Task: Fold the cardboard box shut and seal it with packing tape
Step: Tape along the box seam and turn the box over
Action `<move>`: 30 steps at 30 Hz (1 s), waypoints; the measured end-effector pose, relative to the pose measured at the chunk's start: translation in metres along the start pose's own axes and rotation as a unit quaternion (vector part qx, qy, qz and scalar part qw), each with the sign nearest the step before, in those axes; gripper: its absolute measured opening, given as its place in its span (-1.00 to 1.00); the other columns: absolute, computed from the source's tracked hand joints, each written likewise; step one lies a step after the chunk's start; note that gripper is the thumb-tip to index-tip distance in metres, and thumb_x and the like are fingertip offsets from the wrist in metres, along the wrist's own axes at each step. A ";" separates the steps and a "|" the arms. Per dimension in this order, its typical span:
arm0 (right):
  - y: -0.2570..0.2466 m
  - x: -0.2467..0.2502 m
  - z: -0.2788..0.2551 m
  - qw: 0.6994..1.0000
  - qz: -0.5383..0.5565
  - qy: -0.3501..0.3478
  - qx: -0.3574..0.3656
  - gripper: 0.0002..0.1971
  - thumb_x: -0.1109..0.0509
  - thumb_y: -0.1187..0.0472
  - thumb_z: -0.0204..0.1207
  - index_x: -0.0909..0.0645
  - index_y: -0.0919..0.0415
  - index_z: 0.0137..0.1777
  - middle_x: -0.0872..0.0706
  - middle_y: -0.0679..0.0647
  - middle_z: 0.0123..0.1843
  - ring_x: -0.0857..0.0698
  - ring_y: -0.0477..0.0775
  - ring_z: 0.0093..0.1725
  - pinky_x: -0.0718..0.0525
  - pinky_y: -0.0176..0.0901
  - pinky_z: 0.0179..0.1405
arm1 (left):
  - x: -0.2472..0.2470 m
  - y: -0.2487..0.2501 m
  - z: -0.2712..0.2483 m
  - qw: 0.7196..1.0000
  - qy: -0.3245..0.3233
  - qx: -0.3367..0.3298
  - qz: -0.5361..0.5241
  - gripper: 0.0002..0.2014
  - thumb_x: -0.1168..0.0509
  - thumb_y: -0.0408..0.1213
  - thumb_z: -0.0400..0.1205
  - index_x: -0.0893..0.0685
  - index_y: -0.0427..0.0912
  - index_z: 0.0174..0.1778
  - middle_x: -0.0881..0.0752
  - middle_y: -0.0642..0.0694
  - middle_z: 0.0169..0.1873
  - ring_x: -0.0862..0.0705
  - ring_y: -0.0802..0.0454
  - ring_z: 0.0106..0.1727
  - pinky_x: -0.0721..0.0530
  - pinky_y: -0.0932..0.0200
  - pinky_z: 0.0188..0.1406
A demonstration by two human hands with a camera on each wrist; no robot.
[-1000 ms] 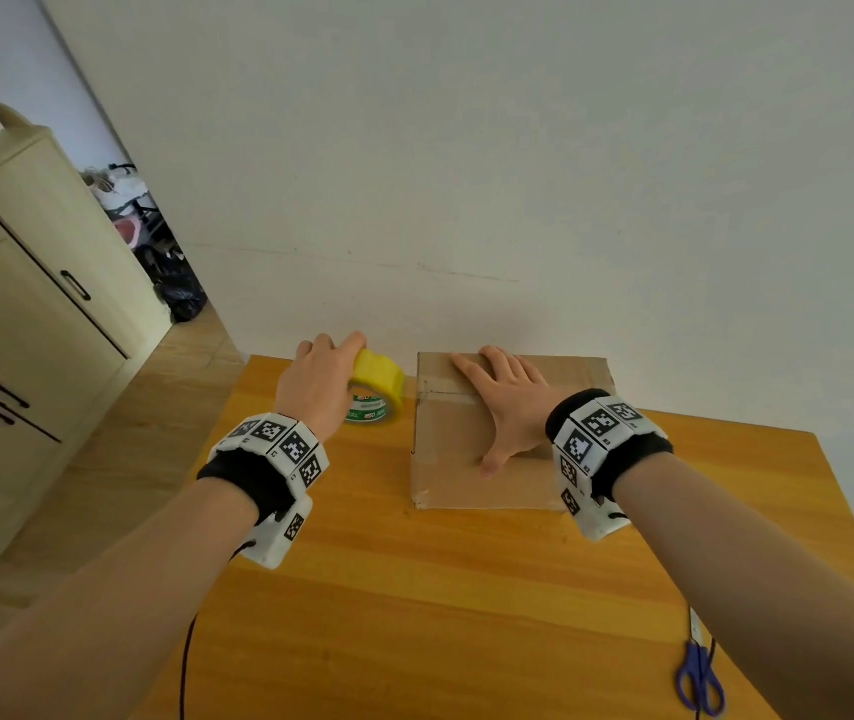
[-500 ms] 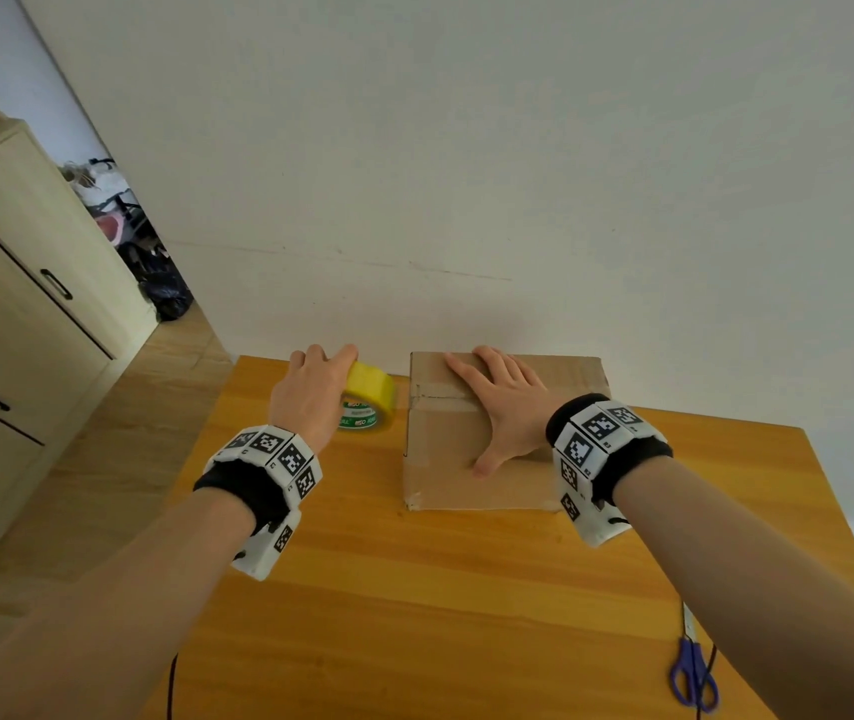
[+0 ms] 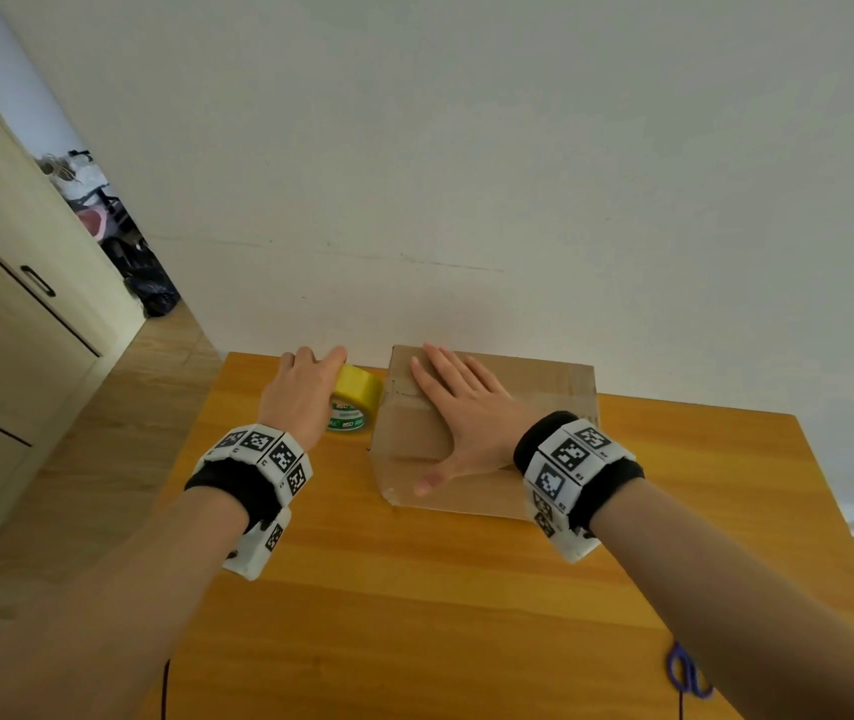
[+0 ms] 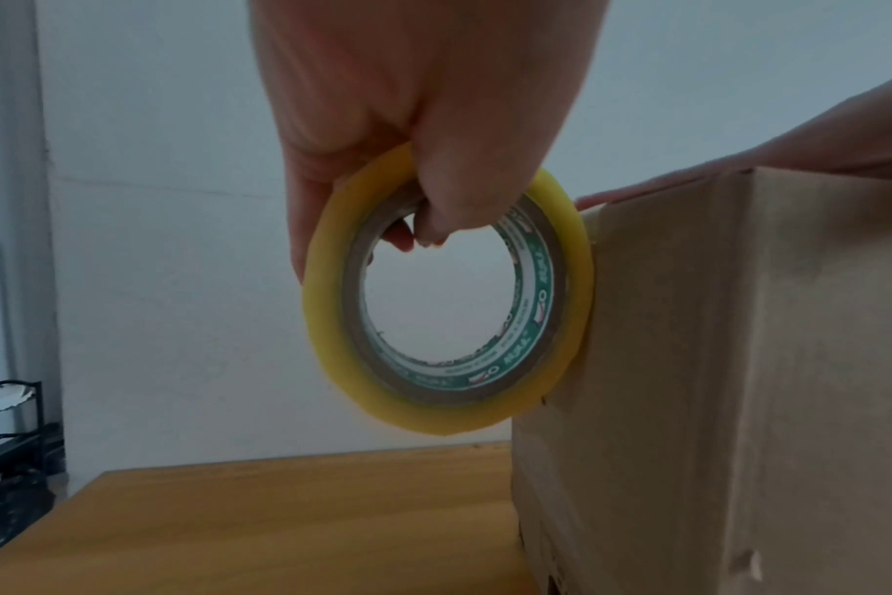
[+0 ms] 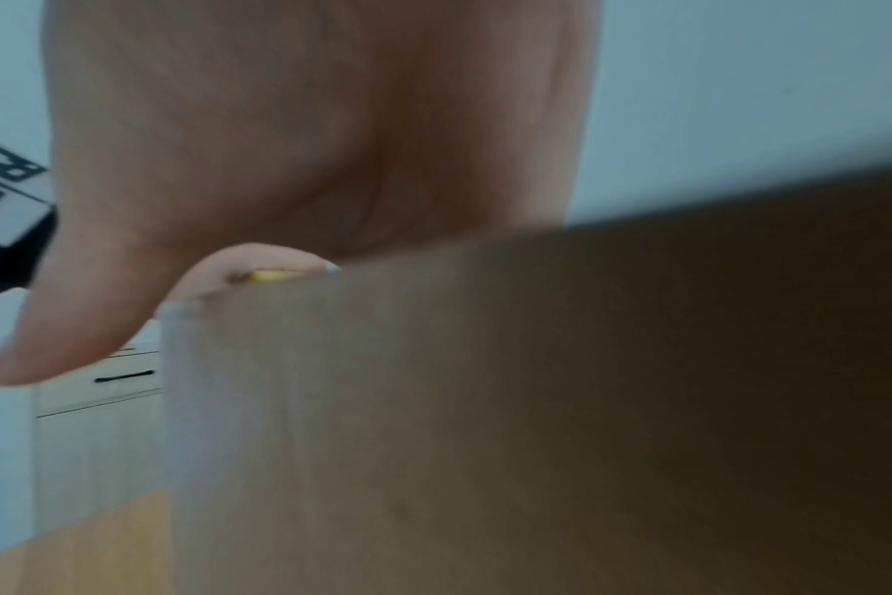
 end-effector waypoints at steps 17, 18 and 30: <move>-0.021 -0.004 0.005 0.998 0.005 0.052 -0.036 0.02 -0.20 -0.43 0.43 0.05 0.25 0.67 0.20 0.16 0.71 0.17 0.09 0.69 0.23 0.00 0.62 | -0.003 0.021 -0.002 0.994 -0.058 -0.081 -0.051 -0.57 -0.38 -0.20 0.54 -0.40 -0.05 0.28 -0.58 -0.22 -0.01 -0.47 -0.03 -0.07 -0.51 0.12 -0.17; -0.021 -0.005 0.003 0.997 0.003 0.062 -0.045 -0.03 -0.19 -0.38 0.47 0.03 0.27 0.66 0.19 0.18 0.71 0.17 0.10 0.69 0.22 0.01 0.63 | -0.005 0.024 -0.004 0.992 -0.066 -0.087 -0.060 -0.56 -0.41 -0.13 0.52 -0.42 -0.05 0.26 -0.58 -0.20 -0.02 -0.45 -0.01 -0.09 -0.46 0.15 -0.18; -0.012 -0.027 -0.029 0.990 -0.043 0.089 -0.102 -0.11 -0.21 -0.19 0.57 0.23 0.17 0.68 0.33 0.13 0.69 0.28 0.12 0.67 0.19 0.12 0.66 | -0.019 0.052 -0.022 0.935 -0.164 -0.131 -0.286 -0.62 -0.19 0.13 0.60 -0.53 -0.09 0.12 -0.69 -0.08 -0.06 -0.70 0.01 -0.09 -0.72 0.08 -0.17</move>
Point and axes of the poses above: each hand's wrist, its own z-axis towards the middle knuckle, its own x-axis out of the back of the hand, y = z × x, the point moved 8 cm from there along z, towards the middle knuckle
